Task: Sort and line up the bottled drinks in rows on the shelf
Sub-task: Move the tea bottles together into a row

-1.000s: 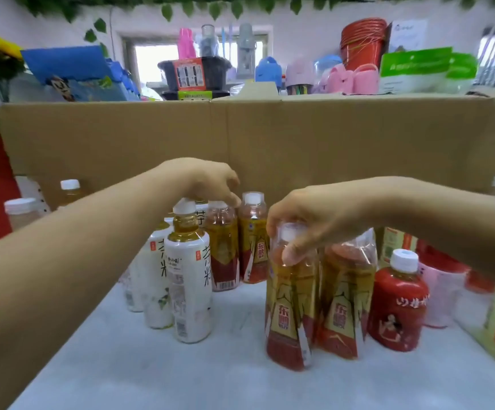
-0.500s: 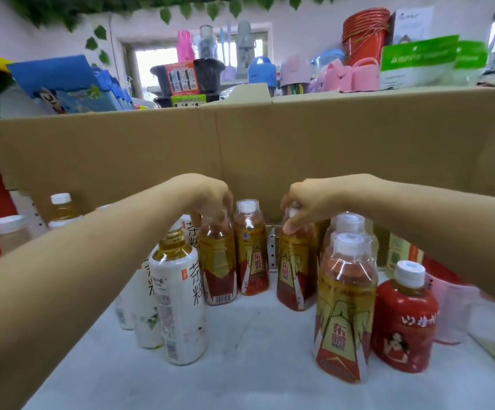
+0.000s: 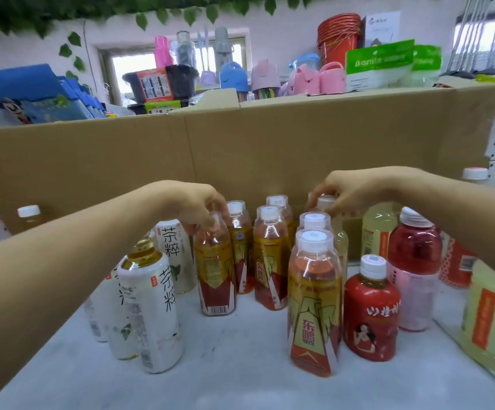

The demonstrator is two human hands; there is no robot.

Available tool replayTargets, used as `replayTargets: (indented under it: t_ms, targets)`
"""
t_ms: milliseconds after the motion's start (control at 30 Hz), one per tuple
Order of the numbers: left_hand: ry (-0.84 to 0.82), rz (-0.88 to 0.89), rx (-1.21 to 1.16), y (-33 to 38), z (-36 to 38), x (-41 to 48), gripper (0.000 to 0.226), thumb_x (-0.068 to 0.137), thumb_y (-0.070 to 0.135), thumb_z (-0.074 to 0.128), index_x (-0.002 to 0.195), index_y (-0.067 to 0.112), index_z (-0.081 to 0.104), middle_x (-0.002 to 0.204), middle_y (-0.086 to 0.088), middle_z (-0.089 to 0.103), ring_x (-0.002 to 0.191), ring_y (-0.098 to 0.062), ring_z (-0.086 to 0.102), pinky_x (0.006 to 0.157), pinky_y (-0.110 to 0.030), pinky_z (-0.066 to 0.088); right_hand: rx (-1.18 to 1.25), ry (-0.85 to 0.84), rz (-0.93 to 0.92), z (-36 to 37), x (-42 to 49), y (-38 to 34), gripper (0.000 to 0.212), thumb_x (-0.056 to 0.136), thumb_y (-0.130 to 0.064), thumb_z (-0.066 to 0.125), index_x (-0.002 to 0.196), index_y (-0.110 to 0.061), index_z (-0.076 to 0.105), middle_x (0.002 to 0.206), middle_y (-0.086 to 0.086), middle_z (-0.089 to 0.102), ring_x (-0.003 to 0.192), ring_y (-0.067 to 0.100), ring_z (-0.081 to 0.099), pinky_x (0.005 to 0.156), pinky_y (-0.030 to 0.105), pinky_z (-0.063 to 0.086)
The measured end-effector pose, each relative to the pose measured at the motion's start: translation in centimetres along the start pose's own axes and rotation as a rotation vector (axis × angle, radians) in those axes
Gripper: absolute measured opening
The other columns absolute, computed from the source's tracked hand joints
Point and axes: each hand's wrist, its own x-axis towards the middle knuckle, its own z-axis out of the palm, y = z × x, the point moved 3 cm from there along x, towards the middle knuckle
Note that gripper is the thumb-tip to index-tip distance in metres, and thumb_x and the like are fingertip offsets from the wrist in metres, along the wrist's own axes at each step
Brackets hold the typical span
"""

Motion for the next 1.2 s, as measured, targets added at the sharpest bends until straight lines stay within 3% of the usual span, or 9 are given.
replayTargets:
  t_ms: [267, 367, 500, 600, 667, 833, 967, 1100, 1200]
  targets:
    - [0.057, 0.093, -0.07, 3.2, 1.2, 0.4, 0.024, 0.097, 0.012, 0.06, 0.119, 0.022, 0.063, 0.11, -0.002, 0.063, 0.079, -0.021, 0.074, 0.077, -0.037, 0.062, -0.104, 0.039, 0.093, -0.6, -0.2, 2.7, 0.014, 0.087, -0.03, 0.072, 0.099, -0.026, 0.068, 0.085, -0.001, 0.068, 0.07, 0.017, 0.066, 0.058, 0.028, 0.053]
    - [0.078, 0.086, -0.069, 3.1, 1.3, 0.4, 0.026, 0.097, 0.014, 0.061, 0.121, 0.023, 0.063, 0.113, 0.0, 0.06, 0.084, -0.023, 0.073, 0.079, -0.04, 0.062, -0.157, 0.065, 0.161, -0.8, -1.1, 4.2, 0.023, 0.087, -0.032, 0.072, 0.108, -0.025, 0.068, 0.086, -0.001, 0.068, 0.07, 0.018, 0.065, 0.059, 0.027, 0.05]
    - [0.113, 0.067, -0.124, 3.0, 1.6, 0.2, 0.026, 0.097, 0.013, 0.06, 0.121, 0.024, 0.061, 0.116, -0.002, 0.061, 0.087, -0.025, 0.073, 0.082, -0.043, 0.061, -0.195, 0.059, 0.21, -1.0, -2.1, 4.4, 0.04, 0.091, -0.037, 0.067, 0.129, -0.026, 0.061, 0.113, -0.003, 0.066, 0.101, 0.021, 0.063, 0.089, 0.036, 0.052]
    - [0.15, 0.033, -0.127, 2.7, 2.3, 0.1, 0.04, 0.098, 0.017, 0.057, 0.136, 0.028, 0.049, 0.132, -0.007, 0.057, 0.097, -0.025, 0.071, 0.089, -0.044, 0.058, -0.256, 0.221, 0.069, -1.2, -3.0, 1.6, 0.038, 0.096, -0.037, 0.059, 0.133, -0.026, 0.058, 0.129, 0.0, 0.058, 0.123, 0.025, 0.048, 0.103, 0.036, 0.039]
    - [0.184, 0.013, -0.124, 2.5, 3.0, -0.2, 0.057, 0.097, 0.027, 0.058, 0.148, 0.031, 0.034, 0.148, -0.008, 0.045, 0.112, -0.026, 0.064, 0.099, -0.045, 0.052, -0.135, 0.327, -0.08, -1.2, -4.4, -0.7, 0.032, 0.098, -0.035, 0.056, 0.129, -0.028, 0.061, 0.126, -0.003, 0.06, 0.12, 0.018, 0.05, 0.101, 0.031, 0.039]
    - [0.376, -0.028, -0.443, 2.1, 6.2, -1.9, 0.097, 0.09, 0.041, 0.068, 0.157, 0.035, -0.003, 0.166, -0.009, 0.01, 0.145, -0.031, 0.031, 0.115, -0.048, 0.033, 0.167, 0.163, -0.201, 1.3, -7.3, -4.0, 0.028, 0.098, -0.039, 0.055, 0.125, -0.038, 0.063, 0.111, -0.016, 0.067, 0.099, 0.001, 0.064, 0.087, 0.024, 0.051]
    - [0.402, -0.09, -0.942, 2.0, 10.7, -1.7, 0.095, 0.088, 0.023, 0.073, 0.155, 0.026, 0.006, 0.148, -0.008, 0.046, 0.124, -0.026, 0.053, 0.101, -0.048, 0.047, 0.087, 0.28, -0.164, 2.6, -7.9, -4.7, 0.039, 0.096, -0.049, 0.051, 0.132, -0.035, 0.057, 0.121, -0.012, 0.062, 0.105, 0.006, 0.059, 0.084, 0.023, 0.046]
    - [0.425, -0.168, -0.986, 1.9, 14.0, -1.2, 0.075, 0.096, 0.028, 0.062, 0.152, 0.026, 0.012, 0.14, -0.009, 0.053, 0.125, -0.03, 0.054, 0.104, -0.053, 0.046, 0.129, 0.3, -0.188, 5.2, -9.9, -4.3, 0.069, 0.078, -0.069, 0.057, 0.139, -0.042, 0.045, 0.134, -0.016, 0.043, 0.122, 0.004, 0.041, 0.099, 0.032, 0.041]
    - [0.457, -0.176, -0.969, 2.5, 14.2, -1.1, 0.071, 0.099, 0.031, 0.058, 0.152, 0.025, 0.012, 0.143, -0.006, 0.049, 0.13, -0.03, 0.051, 0.107, -0.053, 0.042, 0.055, 0.305, -0.225, 6.9, -10.4, -4.4, 0.084, 0.074, -0.061, 0.071, 0.146, -0.041, 0.033, 0.137, -0.017, 0.033, 0.124, 0.003, 0.032, 0.099, 0.027, 0.035]
